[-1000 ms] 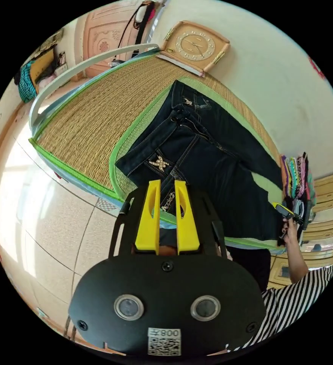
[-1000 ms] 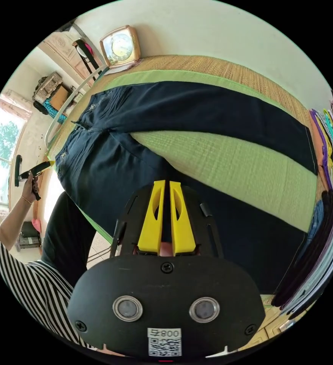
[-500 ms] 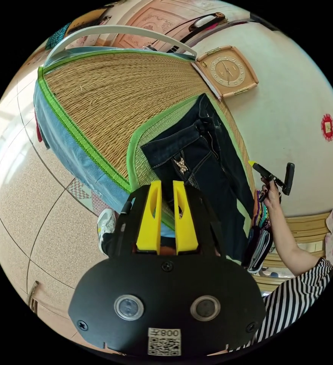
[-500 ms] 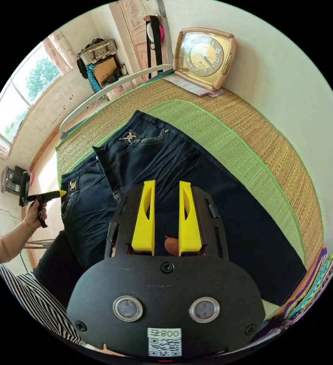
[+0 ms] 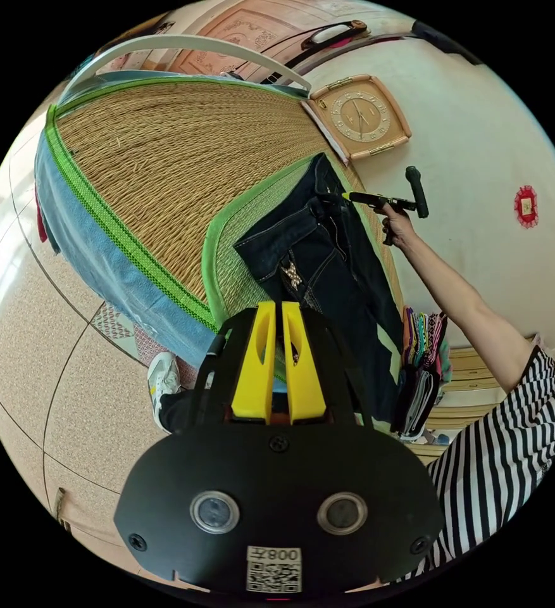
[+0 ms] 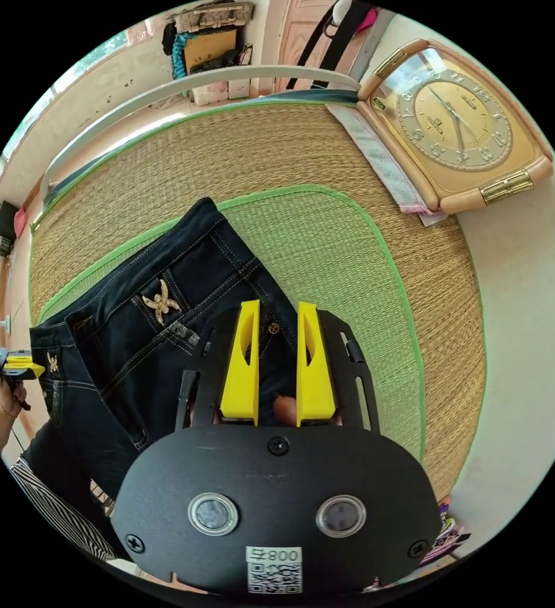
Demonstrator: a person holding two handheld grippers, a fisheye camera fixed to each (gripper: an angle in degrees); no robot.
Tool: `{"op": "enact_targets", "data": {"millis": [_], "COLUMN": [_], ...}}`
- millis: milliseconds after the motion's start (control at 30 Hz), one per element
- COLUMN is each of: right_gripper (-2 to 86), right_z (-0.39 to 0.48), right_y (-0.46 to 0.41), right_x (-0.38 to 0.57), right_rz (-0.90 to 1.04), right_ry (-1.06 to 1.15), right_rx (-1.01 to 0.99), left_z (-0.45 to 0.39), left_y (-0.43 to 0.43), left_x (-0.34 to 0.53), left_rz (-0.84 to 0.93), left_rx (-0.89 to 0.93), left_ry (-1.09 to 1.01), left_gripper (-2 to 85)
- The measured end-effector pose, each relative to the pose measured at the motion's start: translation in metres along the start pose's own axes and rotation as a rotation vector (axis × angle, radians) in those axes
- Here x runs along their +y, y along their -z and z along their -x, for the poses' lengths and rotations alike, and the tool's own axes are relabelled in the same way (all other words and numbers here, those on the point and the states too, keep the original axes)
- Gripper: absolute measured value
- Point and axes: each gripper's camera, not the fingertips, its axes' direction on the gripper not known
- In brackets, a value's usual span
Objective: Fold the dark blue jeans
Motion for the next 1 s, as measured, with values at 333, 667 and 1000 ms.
{"op": "enact_targets", "data": {"millis": [333, 667, 1000], "right_gripper": [-0.2, -0.4, -0.4], "right_z": [-0.018, -0.030, 0.025], "right_y": [0.064, 0.027, 0.033], "right_x": [0.012, 0.034, 0.281], "right_rz": [-0.186, -0.033, -0.102], "right_ry": [-0.051, -0.246, -0.423], "right_rx": [-0.043, 0.050, -0.261], "left_z": [-0.018, -0.009, -0.090], "left_y": [0.030, -0.003, -0.099], "left_x": [-0.016, -0.030, -0.033], "left_rz": [-0.141, -0.150, 0.049], "left_rx": [0.154, -0.094, 0.126], "left_ry": [-0.148, -0.033, -0.271], "left_gripper": [1.0, 0.4, 0.0]}}
